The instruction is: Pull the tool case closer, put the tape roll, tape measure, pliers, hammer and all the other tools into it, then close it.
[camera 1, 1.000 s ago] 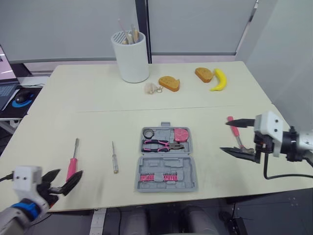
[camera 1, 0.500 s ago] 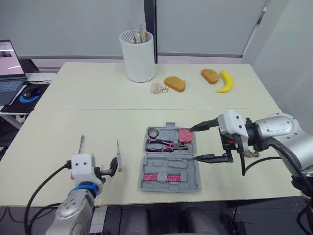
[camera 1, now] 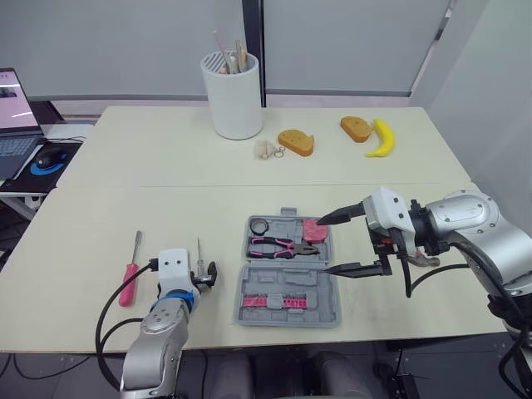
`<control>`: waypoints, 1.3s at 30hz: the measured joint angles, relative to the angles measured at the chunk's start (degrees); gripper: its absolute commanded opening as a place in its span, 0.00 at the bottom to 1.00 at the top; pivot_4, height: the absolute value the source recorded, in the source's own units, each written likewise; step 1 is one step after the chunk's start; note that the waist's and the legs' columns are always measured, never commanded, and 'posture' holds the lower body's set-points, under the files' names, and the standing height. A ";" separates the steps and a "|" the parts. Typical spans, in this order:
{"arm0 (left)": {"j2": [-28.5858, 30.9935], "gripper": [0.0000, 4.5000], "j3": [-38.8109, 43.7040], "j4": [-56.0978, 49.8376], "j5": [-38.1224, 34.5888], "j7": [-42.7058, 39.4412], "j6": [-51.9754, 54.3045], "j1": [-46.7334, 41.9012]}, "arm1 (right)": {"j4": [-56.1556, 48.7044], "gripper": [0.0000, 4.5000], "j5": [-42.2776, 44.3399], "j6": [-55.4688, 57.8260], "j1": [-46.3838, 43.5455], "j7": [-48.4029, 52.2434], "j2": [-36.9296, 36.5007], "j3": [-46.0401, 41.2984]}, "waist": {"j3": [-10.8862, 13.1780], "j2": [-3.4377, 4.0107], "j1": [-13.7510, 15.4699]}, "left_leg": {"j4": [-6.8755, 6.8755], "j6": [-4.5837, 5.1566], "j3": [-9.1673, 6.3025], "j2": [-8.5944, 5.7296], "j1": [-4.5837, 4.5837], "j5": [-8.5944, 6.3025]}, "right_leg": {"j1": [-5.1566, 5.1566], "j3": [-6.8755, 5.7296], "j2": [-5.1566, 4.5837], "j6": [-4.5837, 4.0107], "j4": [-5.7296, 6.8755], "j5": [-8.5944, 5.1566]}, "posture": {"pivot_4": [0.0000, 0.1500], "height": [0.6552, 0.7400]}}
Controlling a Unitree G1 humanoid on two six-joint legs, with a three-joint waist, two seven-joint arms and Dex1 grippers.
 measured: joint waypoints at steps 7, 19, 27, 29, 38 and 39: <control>-0.36 0.58 -0.79 2.25 0.96 0.27 -1.54 -1.25 | -0.38 1.00 -0.01 0.00 0.95 -0.07 -0.14 0.01 | -0.04 0.07 -0.09 | 0.00 0.00 0.00 0.02 0.04 0.00 | 0.02 0.01 0.00 0.01 0.01 0.01 | 1.00 0.89; -1.50 0.04 3.04 -0.04 0.59 2.12 1.97 -0.05 | -0.67 1.00 -0.02 0.00 1.31 -1.22 -0.13 0.01 | -0.06 0.10 -0.31 | -0.02 0.00 0.03 0.03 0.05 0.00 | 0.02 0.02 0.01 0.01 0.01 0.00 | 1.00 0.89; 2.86 0.04 4.74 -2.68 -1.24 -4.13 1.87 2.80 | -0.67 1.00 -0.43 0.01 1.28 -2.56 0.16 0.00 | -0.03 0.09 -0.21 | -0.02 -0.01 0.01 0.03 0.02 0.00 | -0.01 0.00 0.01 0.01 0.00 0.00 | 1.00 0.89; 6.50 0.04 4.01 -2.99 -1.81 -8.53 -0.09 2.71 | -0.89 1.00 -0.40 0.17 1.34 -3.02 0.14 -0.13 | -0.01 0.07 -0.12 | -0.02 -0.02 -0.01 0.03 0.00 0.00 | -0.02 -0.02 0.01 0.00 -0.01 0.00 | 1.00 0.89; 26.82 0.04 -3.80 -4.49 -7.10 -42.36 -16.46 -5.49 | -9.23 1.00 0.85 4.21 9.44 -7.73 -2.76 -4.98 | 0.03 0.14 0.43 | -0.02 -0.20 0.17 0.01 -0.02 -0.11 | -0.03 0.04 -0.13 -0.02 -0.10 0.00 | 1.00 0.89; 27.73 0.04 -4.63 -4.33 -7.31 -44.81 -17.59 -6.19 | -9.95 1.00 1.02 4.49 9.89 -8.04 -2.95 -5.42 | 0.05 0.17 0.28 | -0.03 -0.19 0.17 0.02 -0.02 -0.11 | -0.04 0.05 -0.12 -0.01 -0.11 0.00 | 1.00 0.89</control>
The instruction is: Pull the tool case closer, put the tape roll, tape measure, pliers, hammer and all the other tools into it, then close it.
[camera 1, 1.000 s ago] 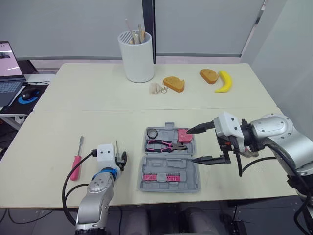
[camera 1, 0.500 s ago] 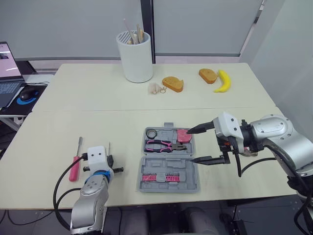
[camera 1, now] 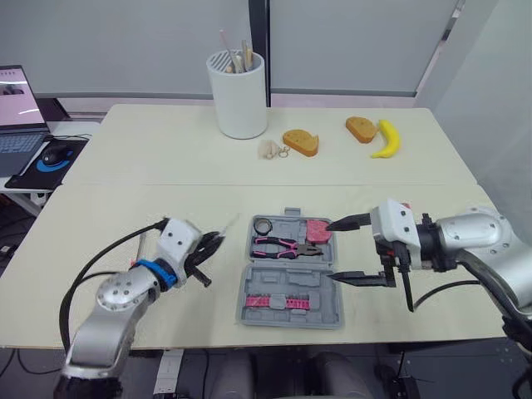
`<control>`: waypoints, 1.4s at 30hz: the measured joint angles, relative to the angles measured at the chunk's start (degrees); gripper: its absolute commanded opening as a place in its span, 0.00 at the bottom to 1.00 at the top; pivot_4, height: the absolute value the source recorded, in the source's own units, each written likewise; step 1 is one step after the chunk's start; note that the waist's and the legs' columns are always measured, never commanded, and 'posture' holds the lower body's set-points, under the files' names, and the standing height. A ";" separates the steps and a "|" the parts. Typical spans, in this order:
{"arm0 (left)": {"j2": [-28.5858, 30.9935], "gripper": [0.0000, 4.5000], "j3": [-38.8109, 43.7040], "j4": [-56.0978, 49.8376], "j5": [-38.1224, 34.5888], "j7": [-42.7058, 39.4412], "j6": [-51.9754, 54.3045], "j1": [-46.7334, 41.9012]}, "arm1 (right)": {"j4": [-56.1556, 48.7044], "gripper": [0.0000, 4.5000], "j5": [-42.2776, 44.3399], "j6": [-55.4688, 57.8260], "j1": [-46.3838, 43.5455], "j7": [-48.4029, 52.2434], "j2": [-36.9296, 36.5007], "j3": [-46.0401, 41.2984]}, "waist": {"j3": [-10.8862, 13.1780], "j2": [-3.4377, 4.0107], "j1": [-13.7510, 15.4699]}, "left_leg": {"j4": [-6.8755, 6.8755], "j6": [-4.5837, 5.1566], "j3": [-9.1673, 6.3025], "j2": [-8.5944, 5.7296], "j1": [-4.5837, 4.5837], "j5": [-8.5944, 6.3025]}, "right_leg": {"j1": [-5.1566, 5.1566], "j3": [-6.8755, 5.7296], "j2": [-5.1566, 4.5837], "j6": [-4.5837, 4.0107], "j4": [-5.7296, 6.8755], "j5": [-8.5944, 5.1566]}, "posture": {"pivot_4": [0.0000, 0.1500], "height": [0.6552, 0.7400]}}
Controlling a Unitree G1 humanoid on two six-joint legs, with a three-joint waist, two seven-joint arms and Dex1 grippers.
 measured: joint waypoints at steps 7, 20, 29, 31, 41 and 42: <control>5.79 0.04 -18.46 13.09 8.01 -24.02 -11.28 -21.19 | -8.71 1.00 0.88 4.47 10.60 -5.42 -2.68 -2.71 | 0.04 0.07 0.86 | 0.03 0.01 0.00 0.01 -0.04 0.01 | 0.00 -0.05 0.35 0.00 0.02 -0.04 | 1.00 0.89; -1.69 0.04 -26.65 24.21 19.33 -21.91 -10.35 -26.03 | -12.69 1.00 -0.92 6.98 14.55 -11.94 -3.74 -2.52 | 0.09 0.04 -0.44 | 0.05 0.02 -0.06 0.12 -0.17 0.01 | -0.20 0.06 0.64 0.32 0.07 -0.15 | 1.00 0.89; -3.41 0.04 -26.85 19.75 19.79 -20.88 -4.81 -25.40 | -12.54 1.00 -1.54 6.97 14.31 -13.31 -3.70 -1.12 | 0.09 0.04 -0.41 | 0.05 0.02 -0.09 0.12 -0.16 0.01 | -0.18 0.06 0.64 0.31 0.07 -0.14 | 1.00 0.89; -3.42 0.04 -27.03 19.75 20.50 -20.62 -4.66 -25.38 | -12.46 1.00 -1.70 6.94 14.24 -13.36 -3.68 -0.88 | 0.08 0.04 -0.41 | 0.05 0.02 -0.11 0.12 -0.16 0.01 | -0.18 0.04 0.65 0.31 0.08 -0.14 | 1.00 0.89; -3.49 0.04 -27.89 19.96 22.46 -19.44 -4.64 -25.37 | -11.99 1.00 -2.81 6.75 13.70 -13.37 -3.44 -0.40 | 0.08 0.04 -0.40 | 0.06 0.02 -0.11 0.11 -0.15 0.01 | -0.16 0.04 0.64 0.29 0.09 -0.13 | 1.00 0.89; -3.55 0.04 -27.92 20.07 22.60 -19.41 -4.61 -25.37 | -11.99 1.00 -2.82 6.75 13.67 -13.37 -3.36 -0.26 | 0.08 0.04 -0.40 | 0.06 0.02 -0.12 0.11 -0.15 0.01 | -0.16 0.04 0.64 0.29 0.09 -0.13 | 1.00 0.89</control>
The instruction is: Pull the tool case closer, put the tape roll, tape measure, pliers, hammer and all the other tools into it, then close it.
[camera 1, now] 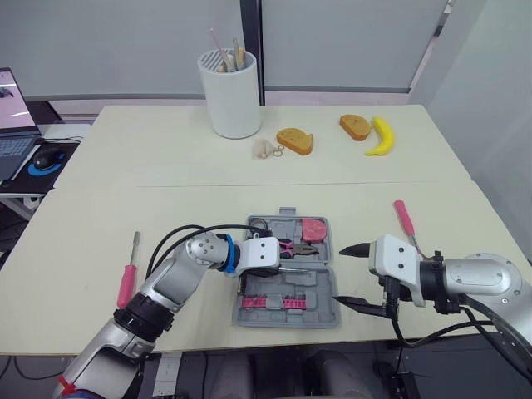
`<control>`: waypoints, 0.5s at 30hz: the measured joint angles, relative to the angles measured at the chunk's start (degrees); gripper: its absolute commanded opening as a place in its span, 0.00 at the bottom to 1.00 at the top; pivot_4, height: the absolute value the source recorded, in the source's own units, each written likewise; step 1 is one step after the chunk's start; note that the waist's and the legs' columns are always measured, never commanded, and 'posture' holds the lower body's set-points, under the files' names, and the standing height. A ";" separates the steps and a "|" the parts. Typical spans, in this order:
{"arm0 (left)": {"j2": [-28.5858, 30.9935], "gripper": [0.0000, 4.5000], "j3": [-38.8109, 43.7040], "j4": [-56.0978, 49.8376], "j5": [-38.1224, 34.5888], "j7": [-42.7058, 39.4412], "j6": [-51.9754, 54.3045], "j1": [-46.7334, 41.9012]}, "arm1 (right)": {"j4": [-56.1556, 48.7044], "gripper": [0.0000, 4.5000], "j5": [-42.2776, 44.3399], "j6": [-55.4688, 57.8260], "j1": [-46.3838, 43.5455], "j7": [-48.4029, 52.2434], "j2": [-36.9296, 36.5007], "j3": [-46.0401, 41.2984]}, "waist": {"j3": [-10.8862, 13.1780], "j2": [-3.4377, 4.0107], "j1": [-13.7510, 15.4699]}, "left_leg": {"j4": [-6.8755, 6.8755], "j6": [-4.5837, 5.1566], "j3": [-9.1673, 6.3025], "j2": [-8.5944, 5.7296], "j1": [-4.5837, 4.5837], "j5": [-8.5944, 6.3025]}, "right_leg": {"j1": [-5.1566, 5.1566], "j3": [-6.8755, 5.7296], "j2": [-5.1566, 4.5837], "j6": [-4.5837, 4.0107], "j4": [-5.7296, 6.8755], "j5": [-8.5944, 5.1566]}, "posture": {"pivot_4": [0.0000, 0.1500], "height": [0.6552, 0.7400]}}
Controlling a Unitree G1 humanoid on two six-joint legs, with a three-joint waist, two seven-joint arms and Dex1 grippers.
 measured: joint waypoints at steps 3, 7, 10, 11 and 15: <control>-0.08 0.04 -0.47 0.43 0.33 -0.14 0.17 0.03 | 0.00 1.00 -0.06 0.00 -0.01 0.01 0.02 0.32 | 0.00 0.00 0.00 | 0.01 0.00 0.01 0.00 0.00 0.00 | 0.01 0.01 0.00 -0.01 0.00 0.00 | 1.00 0.89; 0.17 0.04 -0.53 0.02 0.31 -0.11 0.44 1.34 | 0.00 1.00 -0.15 0.00 -0.01 0.00 0.02 0.33 | 0.00 0.00 -0.02 | 0.00 0.00 0.00 0.01 0.01 0.00 | 0.01 0.01 0.00 -0.04 0.00 0.02 | 1.00 0.89; 0.29 0.04 -0.52 -0.97 0.34 0.00 1.57 1.62 | 0.00 1.00 -0.21 -0.03 -0.04 -0.01 0.03 0.38 | 0.00 0.00 0.01 | 0.00 0.00 -0.02 0.00 0.04 0.00 | 0.06 -0.01 0.00 -0.03 0.00 0.01 | 1.00 0.89; 0.28 0.04 -0.52 -1.14 0.34 0.08 1.97 1.71 | 0.00 1.00 -0.23 -0.03 -0.04 -0.02 0.03 0.40 | 0.00 0.00 0.01 | 0.01 0.00 -0.02 0.00 0.05 0.00 | 0.07 -0.01 0.00 -0.02 0.00 0.01 | 1.00 0.89; 0.08 0.04 -0.52 -1.49 0.36 1.13 2.52 2.16 | 0.00 1.00 -0.27 -0.03 -0.24 -0.07 0.21 0.49 | -0.01 0.00 0.02 | 0.01 0.00 -0.02 0.00 0.07 0.00 | 0.10 0.00 0.00 -0.02 0.01 0.01 | 1.00 0.89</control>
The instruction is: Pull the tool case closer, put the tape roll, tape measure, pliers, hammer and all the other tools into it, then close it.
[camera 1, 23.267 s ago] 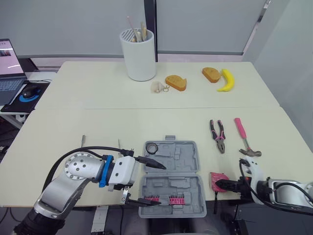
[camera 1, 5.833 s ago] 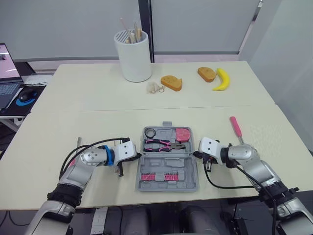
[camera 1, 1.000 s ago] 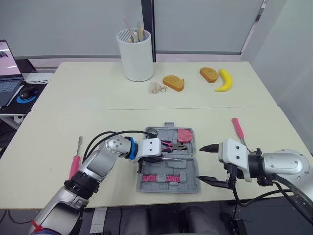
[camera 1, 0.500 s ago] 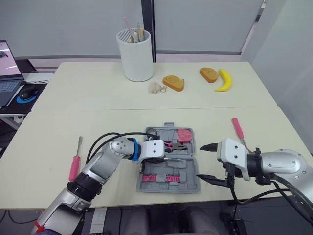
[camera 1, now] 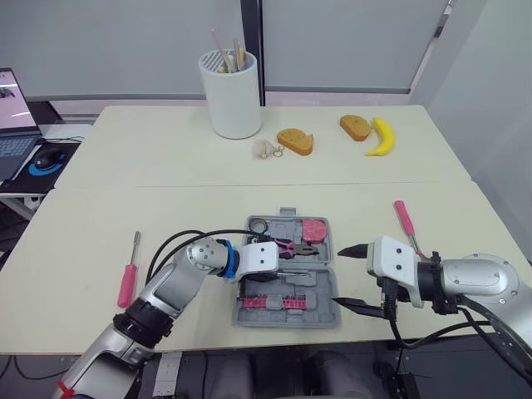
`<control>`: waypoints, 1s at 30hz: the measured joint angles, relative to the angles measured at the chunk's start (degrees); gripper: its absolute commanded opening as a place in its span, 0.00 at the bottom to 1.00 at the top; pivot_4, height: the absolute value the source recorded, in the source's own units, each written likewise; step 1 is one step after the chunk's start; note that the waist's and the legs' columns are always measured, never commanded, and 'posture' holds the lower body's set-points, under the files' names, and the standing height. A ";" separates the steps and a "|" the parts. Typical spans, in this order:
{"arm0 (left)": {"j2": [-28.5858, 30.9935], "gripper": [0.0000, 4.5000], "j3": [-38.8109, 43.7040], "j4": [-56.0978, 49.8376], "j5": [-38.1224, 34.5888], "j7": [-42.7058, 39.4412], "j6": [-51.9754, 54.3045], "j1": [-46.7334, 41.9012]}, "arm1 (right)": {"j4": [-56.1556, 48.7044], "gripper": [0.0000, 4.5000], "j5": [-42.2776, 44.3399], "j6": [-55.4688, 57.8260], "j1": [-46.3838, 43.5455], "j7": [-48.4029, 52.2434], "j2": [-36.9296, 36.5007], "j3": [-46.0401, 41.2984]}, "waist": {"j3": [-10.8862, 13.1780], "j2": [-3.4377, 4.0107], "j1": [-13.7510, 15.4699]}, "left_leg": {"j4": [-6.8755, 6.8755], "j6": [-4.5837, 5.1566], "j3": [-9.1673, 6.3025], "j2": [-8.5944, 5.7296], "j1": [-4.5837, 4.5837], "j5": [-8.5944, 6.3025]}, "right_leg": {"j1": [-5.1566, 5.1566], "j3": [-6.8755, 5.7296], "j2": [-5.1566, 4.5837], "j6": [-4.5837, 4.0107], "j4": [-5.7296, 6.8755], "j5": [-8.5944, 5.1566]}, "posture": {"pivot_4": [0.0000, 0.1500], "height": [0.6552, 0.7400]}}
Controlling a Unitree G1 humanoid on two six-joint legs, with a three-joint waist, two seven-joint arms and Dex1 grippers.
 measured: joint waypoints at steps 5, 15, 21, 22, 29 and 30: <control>-0.56 0.04 0.00 0.03 0.00 0.53 0.08 -0.01 | 0.00 1.00 0.00 0.03 -0.83 -0.03 0.08 0.02 | 0.00 0.00 0.01 | 0.00 0.00 0.00 -0.01 0.00 0.00 | 0.01 -0.01 0.00 -0.01 0.01 0.01 | 1.00 0.89; -1.17 0.54 0.53 -0.02 -0.41 1.14 -0.03 -1.43 | 0.00 1.00 0.05 0.14 -1.22 -0.03 0.23 0.04 | 0.00 0.00 0.00 | 0.01 0.00 -0.01 -0.01 0.01 0.00 | 0.02 -0.01 0.00 -0.03 0.02 0.02 | 1.00 0.89; -0.89 0.89 3.22 -0.87 -1.47 1.66 -0.47 -2.38 | 0.00 1.00 0.07 0.24 -1.15 -0.16 0.32 0.04 | 0.00 0.00 -0.01 | 0.01 0.00 -0.01 0.00 0.00 0.00 | 0.01 -0.02 0.00 -0.17 0.02 0.10 | 1.00 0.89; -0.64 0.89 3.84 -1.51 -2.19 1.32 -0.58 -2.46 | 0.00 1.00 0.07 0.24 -1.13 -0.21 0.34 0.04 | 0.00 0.00 -0.01 | 0.01 0.00 -0.01 -0.01 0.00 0.00 | 0.02 -0.01 0.00 -0.17 0.02 0.10 | 1.00 0.89; 4.62 0.54 5.33 -1.69 -5.04 -4.72 -1.86 -1.64 | 0.12 1.00 -0.13 0.09 -0.92 -0.70 0.41 0.04 | 0.00 0.01 -0.02 | 0.02 0.00 0.00 0.00 0.03 0.00 | 0.03 -0.02 0.00 -0.17 0.03 0.10 | 1.00 0.89; 4.61 0.46 5.18 -1.61 -5.02 -4.98 -2.01 -1.63 | 0.12 1.00 -0.16 0.02 -0.92 -0.71 0.41 0.04 | 0.00 0.01 -0.01 | 0.03 0.00 0.01 -0.01 0.03 0.00 | 0.04 -0.01 0.00 -0.17 0.02 0.10 | 1.00 0.89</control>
